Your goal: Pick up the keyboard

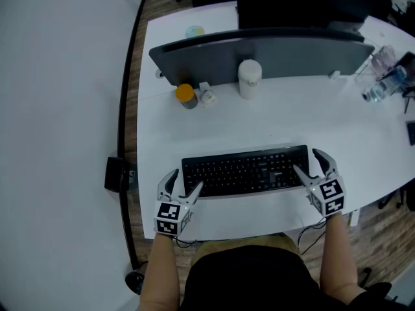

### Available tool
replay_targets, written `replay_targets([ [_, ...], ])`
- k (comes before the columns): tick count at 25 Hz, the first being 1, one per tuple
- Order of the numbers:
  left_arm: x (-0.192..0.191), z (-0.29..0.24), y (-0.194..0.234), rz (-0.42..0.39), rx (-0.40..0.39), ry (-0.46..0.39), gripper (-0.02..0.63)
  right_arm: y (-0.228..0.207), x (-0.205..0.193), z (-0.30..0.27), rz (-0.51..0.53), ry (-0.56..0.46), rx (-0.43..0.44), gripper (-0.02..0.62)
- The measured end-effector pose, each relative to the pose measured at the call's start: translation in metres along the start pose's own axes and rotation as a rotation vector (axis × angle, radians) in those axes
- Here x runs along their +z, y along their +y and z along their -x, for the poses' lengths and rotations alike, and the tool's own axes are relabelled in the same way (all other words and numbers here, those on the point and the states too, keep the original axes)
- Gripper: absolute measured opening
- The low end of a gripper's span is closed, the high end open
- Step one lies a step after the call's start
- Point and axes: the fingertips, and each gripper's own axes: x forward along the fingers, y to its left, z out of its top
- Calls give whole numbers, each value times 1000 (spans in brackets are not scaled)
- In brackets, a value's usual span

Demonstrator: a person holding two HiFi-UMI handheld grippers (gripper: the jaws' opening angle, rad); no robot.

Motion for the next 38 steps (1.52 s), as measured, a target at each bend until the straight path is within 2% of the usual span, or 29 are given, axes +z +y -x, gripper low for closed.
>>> replay_targets([
  [7,-17,-5,7,44,0,40,350,-1,-28,-6,-63,58,3,285],
  [22,-44,-17,1,162,-58,152,354,1,-63,-15,-156,153,30,285],
  [29,-49,-20,4,200,-32,170,337,-3,-72,-19,-215,168,45,285],
  [38,-59,-26,4,263,-57,224,339,-3,-79,-24,-302,178,77,288],
])
